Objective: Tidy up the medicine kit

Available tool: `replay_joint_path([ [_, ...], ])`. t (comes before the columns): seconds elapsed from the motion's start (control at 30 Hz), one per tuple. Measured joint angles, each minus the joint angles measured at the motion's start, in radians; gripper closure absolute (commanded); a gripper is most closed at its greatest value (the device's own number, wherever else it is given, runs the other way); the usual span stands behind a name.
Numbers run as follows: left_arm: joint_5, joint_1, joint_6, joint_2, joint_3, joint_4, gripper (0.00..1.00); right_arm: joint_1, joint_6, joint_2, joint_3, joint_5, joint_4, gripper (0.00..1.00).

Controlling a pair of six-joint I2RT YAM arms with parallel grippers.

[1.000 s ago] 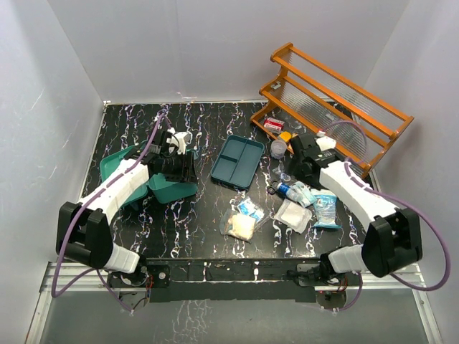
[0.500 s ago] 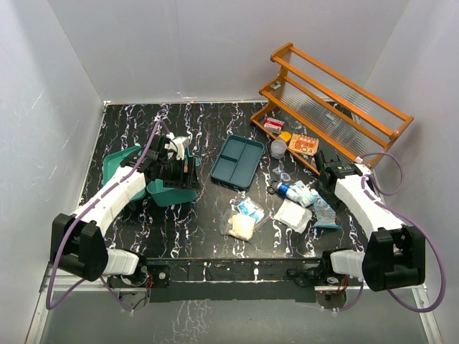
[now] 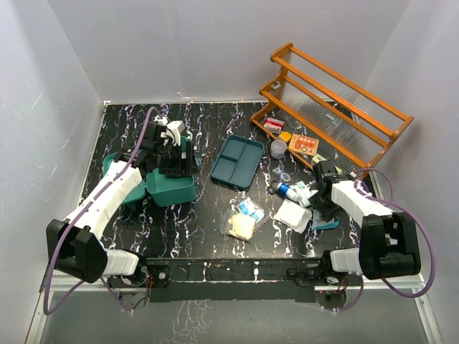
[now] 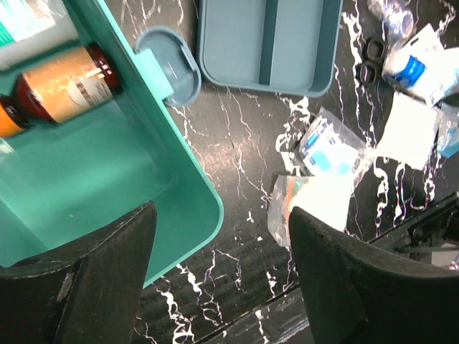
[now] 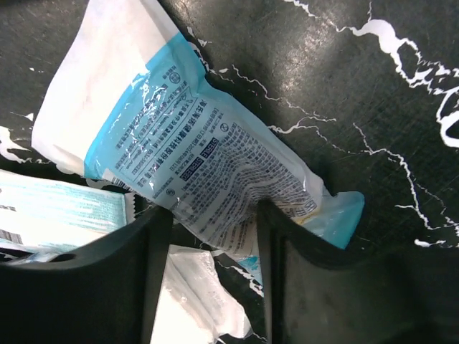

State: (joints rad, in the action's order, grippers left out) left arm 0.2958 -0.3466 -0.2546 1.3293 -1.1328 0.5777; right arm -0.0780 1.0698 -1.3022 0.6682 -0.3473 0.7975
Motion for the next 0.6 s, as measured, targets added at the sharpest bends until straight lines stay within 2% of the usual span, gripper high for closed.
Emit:
replay_joint_path([
  [0.23, -0.068, 0.0, -0.028, -0.005, -0.076, -0.006, 0.25, 0.001, -0.011, -0.004, 0.0, -0.005, -0.014, 0.83],
  [0.47, -0.087, 0.0, -0.06, -0.005, -0.125, -0.031, 0.22, 0.001, -0.047, 0.04, 0.048, -0.012, 0.032, 0.85],
  [0.6, -0.09, 0.0, -0.095, -0.005, -0.142, -0.05, 0.19, 0.001, -0.091, 0.114, 0.104, 0.035, 0.064, 0.83],
])
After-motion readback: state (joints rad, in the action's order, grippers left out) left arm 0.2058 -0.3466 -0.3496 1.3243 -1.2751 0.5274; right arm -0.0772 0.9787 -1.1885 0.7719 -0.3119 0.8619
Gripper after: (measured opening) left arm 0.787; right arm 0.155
